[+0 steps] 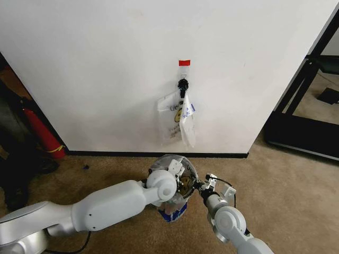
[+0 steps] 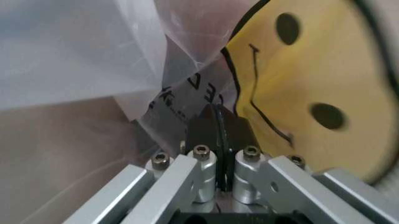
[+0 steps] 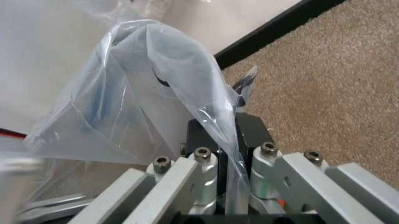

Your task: Pick up the garbage bag from the wall and place it over the trash bin.

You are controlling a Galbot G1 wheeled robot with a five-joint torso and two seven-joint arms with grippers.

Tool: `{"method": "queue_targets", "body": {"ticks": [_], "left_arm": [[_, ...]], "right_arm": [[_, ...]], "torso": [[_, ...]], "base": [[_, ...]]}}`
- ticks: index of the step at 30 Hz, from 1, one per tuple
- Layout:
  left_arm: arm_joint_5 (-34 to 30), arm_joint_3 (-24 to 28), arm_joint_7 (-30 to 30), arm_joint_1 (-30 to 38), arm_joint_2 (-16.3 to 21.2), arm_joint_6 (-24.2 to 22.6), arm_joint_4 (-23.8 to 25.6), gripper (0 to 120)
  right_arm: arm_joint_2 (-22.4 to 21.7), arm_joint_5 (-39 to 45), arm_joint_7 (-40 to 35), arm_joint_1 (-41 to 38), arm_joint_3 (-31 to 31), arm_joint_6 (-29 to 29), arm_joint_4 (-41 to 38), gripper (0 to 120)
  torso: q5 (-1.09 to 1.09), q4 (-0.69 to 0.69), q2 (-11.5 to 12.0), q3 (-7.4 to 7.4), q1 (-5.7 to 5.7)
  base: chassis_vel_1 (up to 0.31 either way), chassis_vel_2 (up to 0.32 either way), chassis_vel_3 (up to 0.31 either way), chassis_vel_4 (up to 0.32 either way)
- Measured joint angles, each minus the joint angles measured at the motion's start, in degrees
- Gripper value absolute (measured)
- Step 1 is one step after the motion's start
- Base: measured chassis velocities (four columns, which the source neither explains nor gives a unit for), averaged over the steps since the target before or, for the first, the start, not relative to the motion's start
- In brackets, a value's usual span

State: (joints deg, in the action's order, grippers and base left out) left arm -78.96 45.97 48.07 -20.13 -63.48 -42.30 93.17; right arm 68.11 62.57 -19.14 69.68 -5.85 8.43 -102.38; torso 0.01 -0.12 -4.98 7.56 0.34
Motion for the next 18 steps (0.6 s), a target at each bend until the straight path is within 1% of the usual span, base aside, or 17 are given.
{"method": "queue_targets", "body": {"ticks": [4, 5, 8, 9, 10, 11, 14, 18], "left_arm": [[1.11, 0.45, -0.44, 0.00, -1.36, 0.02, -2.95, 0], [1.97, 0.71, -0.94, -0.01, -2.53, 0.05, -4.92, 0], [3.33, 1.03, -1.76, 0.20, -4.55, 0.08, -8.77, 0], [3.41, 1.06, -1.81, 0.23, -4.68, 0.08, -9.01, 0], [4.10, 1.30, -2.24, 0.41, -5.55, 0.09, -10.86, 0], [4.10, 1.30, -2.24, 0.41, -5.55, 0.09, -10.86, 0], [5.24, 1.40, -3.28, 0.49, -6.92, 0.11, -14.78, 0], [5.32, 1.37, -3.47, 0.45, -7.03, 0.12, -15.32, 0]], "right_arm": [[-0.11, 0.10, 0.12, 0.01, 0.02, 0.00, -0.11, 1], [-0.16, 0.16, 0.21, 0.02, 0.06, 0.00, -0.22, 1], [-0.24, 0.18, 0.38, 0.26, 0.26, 0.00, -0.47, 1], [-0.24, 0.18, 0.39, 0.28, 0.27, 0.00, -0.49, 1], [-0.24, 0.18, 0.41, 0.42, 0.34, 0.01, -0.60, 1], [-0.24, 0.18, 0.41, 0.42, 0.34, 0.01, -0.60, 1], [-0.32, 0.23, 0.41, 0.57, 0.36, 0.02, -1.10, 1], [-0.38, 0.37, 0.41, 0.59, 0.36, 0.03, -1.27, 1]], "torso": [[0.00, 0.00, 0.00, 0.00, 0.00], [0.00, -0.01, 0.00, 0.00, 0.00], [-0.01, -0.01, -0.01, 0.00, 0.00], [-0.01, -0.01, -0.01, 0.00, 0.00], [-0.01, -0.01, -0.01, 0.00, 0.00], [-0.01, -0.01, -0.01, 0.00, 0.00], [-0.01, -0.01, -0.01, 0.00, 0.00], [-0.01, -0.01, -0.01, 0.00, 0.00]], "base": [[0.000, 0.000, 0.000, 0.000], [0.000, 0.000, 0.000, 0.000], [0.000, 0.000, 0.000, 0.000], [0.000, 0.000, 0.000, 0.000], [0.000, 0.000, 0.000, 0.000], [0.000, 0.000, 0.000, 0.000], [0.000, 0.000, 0.000, 0.000], [0.000, 0.000, 0.000, 0.000]]}}
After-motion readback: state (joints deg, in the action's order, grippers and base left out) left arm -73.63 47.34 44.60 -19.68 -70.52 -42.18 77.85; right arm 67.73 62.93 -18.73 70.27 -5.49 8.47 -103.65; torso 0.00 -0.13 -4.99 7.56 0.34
